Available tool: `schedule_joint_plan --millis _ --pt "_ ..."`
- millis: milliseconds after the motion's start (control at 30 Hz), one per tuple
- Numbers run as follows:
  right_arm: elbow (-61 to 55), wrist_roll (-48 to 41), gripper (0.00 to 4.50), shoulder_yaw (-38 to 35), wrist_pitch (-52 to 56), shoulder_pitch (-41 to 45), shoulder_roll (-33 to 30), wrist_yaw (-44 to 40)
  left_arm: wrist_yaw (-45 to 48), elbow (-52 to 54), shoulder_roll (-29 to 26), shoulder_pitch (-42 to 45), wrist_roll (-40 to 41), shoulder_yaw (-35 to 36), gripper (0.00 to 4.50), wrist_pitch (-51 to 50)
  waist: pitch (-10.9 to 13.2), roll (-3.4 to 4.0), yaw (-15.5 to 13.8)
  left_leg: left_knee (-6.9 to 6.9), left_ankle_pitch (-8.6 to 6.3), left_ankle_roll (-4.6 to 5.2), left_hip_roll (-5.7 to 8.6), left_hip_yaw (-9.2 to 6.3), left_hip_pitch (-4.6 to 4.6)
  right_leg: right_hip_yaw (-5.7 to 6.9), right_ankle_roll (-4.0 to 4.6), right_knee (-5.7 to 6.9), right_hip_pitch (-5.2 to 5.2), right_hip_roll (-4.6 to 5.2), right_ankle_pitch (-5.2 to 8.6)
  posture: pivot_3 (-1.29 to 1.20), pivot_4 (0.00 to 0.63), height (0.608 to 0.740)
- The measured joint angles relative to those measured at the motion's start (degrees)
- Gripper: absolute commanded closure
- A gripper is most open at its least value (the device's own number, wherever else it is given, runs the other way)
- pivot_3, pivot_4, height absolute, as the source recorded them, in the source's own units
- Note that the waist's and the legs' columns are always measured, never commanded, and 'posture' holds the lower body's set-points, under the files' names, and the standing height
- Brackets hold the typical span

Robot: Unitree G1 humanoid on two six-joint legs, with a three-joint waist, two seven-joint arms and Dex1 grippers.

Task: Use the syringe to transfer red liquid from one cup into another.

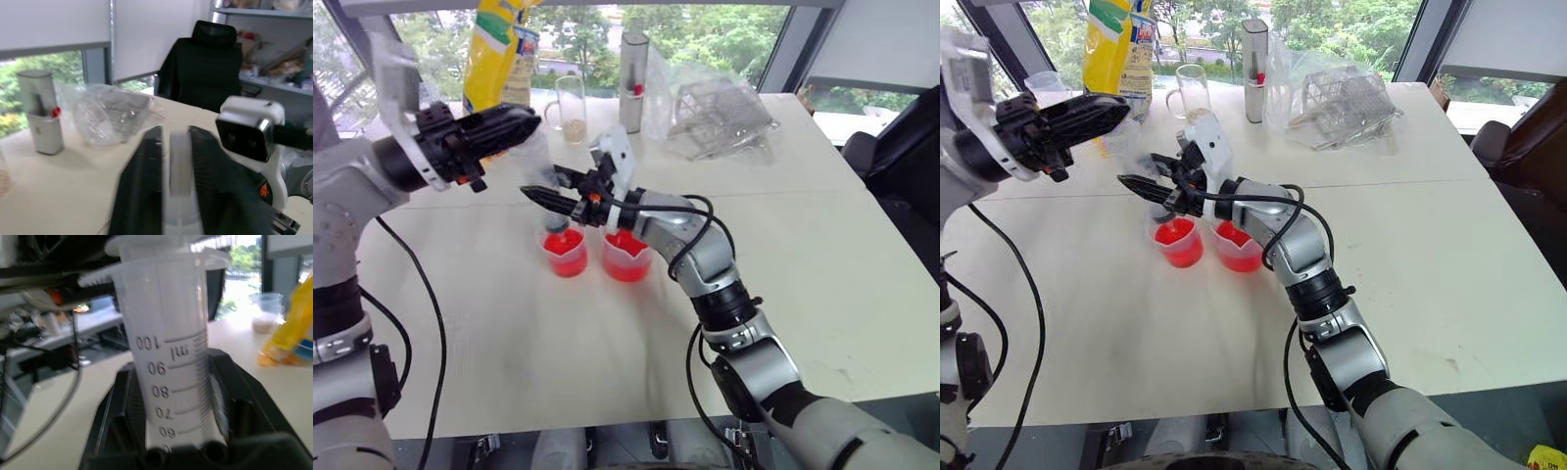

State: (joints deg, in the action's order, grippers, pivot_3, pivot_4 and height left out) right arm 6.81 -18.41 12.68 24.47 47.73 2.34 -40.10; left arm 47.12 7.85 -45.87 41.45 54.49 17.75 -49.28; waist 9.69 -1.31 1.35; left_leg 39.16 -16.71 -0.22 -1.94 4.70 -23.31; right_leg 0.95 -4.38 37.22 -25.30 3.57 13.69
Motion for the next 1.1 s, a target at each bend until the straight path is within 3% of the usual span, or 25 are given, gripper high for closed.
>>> schedule_joint_plan --millis 100,133,367,533,633,767,967,1100 --pt "-0.1 -0.4 3.13 0.0 -0.4 -0.3 0.0 -0.3 -1.3 0.0 0.3 -0.1 1.0 0.1 0.30 -1.4 0.0 0.00 -0.1 0.00 0.00 0.00 0.00 0.00 0.00 0.00 0.00 0.00 0.00 0.02 0.00 0.00 0.150 0.740" --pt "-0.2 -0.4 3.13 0.1 -0.5 -0.5 0.0 -0.5 -1.6 0.1 0.3 -0.1 1.3 0.2 0.07 -1.6 0.0 0.00 -0.1 0.00 0.00 0.00 0.00 0.00 0.00 0.00 0.00 0.00 0.01 0.02 0.00 0.00 0.150 0.740" --pt "-0.2 -0.4 3.13 0.5 -0.7 -1.7 -0.1 -0.7 -2.2 0.4 -3.5 -1.0 4.3 5.8 0.07 -3.2 0.0 0.00 0.0 -0.01 0.00 0.00 0.00 0.00 0.00 0.00 0.00 0.00 -0.01 0.03 0.00 0.00 0.150 0.740" --pt "-0.3 -0.8 3.13 -0.4 0.6 -1.3 -0.2 0.4 -1.0 4.5 -5.9 -9.0 6.5 8.5 0.07 -5.1 0.0 0.00 0.4 -0.01 0.00 -0.01 -0.02 -0.04 -0.02 0.04 0.01 0.00 0.00 0.08 0.00 0.00 0.150 0.740" --pt "-0.3 -1.8 3.13 -3.0 3.2 2.0 -0.2 2.7 -1.1 6.1 -5.7 -11.4 9.4 9.4 0.07 -6.0 0.0 -0.01 0.5 0.00 0.02 -0.03 -0.01 -0.06 -0.02 0.04 0.02 0.00 0.00 0.11 0.00 0.00 0.150 0.740" --pt "0.0 -7.1 3.13 -12.0 12.1 11.7 -1.6 9.6 -2.0 8.0 -5.2 -12.9 10.8 10.3 0.07 -5.9 0.0 0.01 0.8 -0.01 0.02 -0.05 -0.01 -0.09 -0.02 0.06 0.03 0.00 0.00 0.15 0.00 0.00 0.150 0.740" --pt "5.9 -12.3 3.13 -22.0 33.3 26.4 -14.1 17.7 -2.6 8.6 -3.1 -14.1 10.8 9.8 0.07 -4.0 0.0 0.00 0.8 -0.05 0.00 -0.02 0.04 -0.11 -0.06 0.07 0.22 -0.13 0.02 0.26 0.09 0.00 0.150 0.740" --pt "12.8 -11.6 3.13 -21.1 49.4 30.8 -25.0 18.6 -2.2 9.3 -2.1 -15.0 9.7 8.0 0.07 -2.6 0.0 0.02 1.0 -0.15 -0.05 0.07 0.05 -0.05 -0.09 0.05 0.24 -0.25 -0.01 0.27 0.10 0.00 0.150 0.740"
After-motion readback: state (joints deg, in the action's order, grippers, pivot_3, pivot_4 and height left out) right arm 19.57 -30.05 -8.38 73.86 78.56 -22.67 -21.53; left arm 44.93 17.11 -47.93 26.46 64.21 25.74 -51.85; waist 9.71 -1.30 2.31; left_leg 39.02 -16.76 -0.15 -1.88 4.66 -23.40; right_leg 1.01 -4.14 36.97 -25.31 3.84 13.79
